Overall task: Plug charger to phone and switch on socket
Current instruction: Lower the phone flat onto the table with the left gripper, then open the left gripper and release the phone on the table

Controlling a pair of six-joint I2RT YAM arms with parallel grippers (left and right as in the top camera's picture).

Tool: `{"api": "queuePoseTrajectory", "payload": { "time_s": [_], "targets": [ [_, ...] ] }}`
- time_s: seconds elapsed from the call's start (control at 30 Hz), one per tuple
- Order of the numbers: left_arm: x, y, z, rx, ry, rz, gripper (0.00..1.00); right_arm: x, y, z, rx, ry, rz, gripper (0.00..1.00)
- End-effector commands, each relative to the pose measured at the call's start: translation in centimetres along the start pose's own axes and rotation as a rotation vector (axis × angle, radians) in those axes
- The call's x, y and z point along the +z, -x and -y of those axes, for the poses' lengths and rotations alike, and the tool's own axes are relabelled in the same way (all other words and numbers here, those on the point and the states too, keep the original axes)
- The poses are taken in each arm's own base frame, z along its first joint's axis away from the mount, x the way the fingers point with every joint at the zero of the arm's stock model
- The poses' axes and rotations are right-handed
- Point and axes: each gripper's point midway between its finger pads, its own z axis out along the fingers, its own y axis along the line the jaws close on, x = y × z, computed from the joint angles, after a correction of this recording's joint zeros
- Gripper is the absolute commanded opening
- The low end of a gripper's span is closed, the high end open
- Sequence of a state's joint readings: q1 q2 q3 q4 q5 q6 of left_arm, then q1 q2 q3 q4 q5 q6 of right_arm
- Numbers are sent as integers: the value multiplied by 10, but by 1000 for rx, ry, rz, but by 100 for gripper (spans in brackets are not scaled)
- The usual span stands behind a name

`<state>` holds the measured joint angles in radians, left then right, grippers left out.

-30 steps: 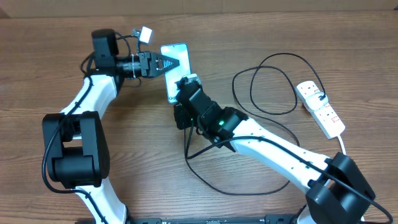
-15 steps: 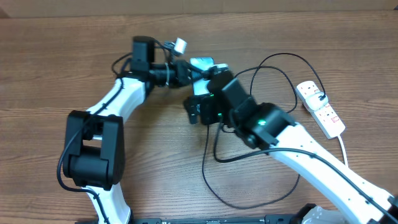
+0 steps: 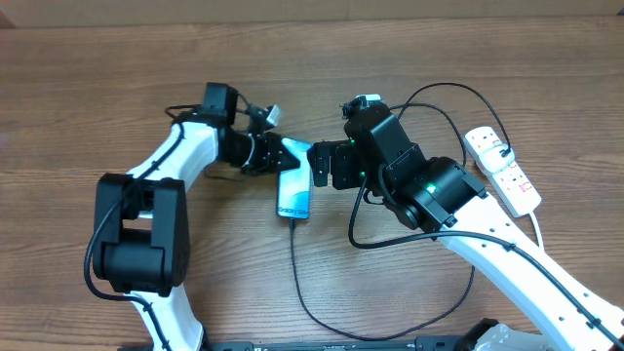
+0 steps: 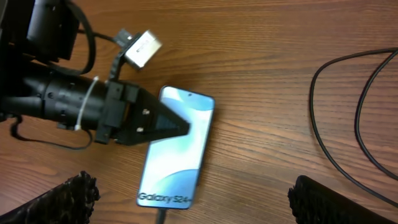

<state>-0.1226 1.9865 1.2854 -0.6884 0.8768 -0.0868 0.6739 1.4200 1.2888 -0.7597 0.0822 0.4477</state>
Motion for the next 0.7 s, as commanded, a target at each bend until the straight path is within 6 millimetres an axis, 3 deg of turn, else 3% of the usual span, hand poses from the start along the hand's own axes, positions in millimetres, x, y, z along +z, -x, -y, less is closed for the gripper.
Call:
{"api": "queuePoseTrajectory", "payload": {
  "time_s": [0.0, 0.13, 0.33, 0.57, 0.67],
  "targets": [
    [-7, -1, -8, 40, -10, -3, 4, -9, 11, -4, 1, 14, 36, 100],
    [1, -6, -4, 2, -104, -31, 4, -9, 11, -4, 1, 13, 36, 100],
    [18, -15, -22, -79, -134, -80, 5, -9, 9, -3, 0, 10, 29, 100],
    [35, -27, -45, -149, -117, -131, 13, -9, 9, -4, 1, 14, 28, 100],
    [36, -30, -50, -157, -94, -139, 23, -9, 9, -4, 1, 14, 28, 100]
  ]
}}
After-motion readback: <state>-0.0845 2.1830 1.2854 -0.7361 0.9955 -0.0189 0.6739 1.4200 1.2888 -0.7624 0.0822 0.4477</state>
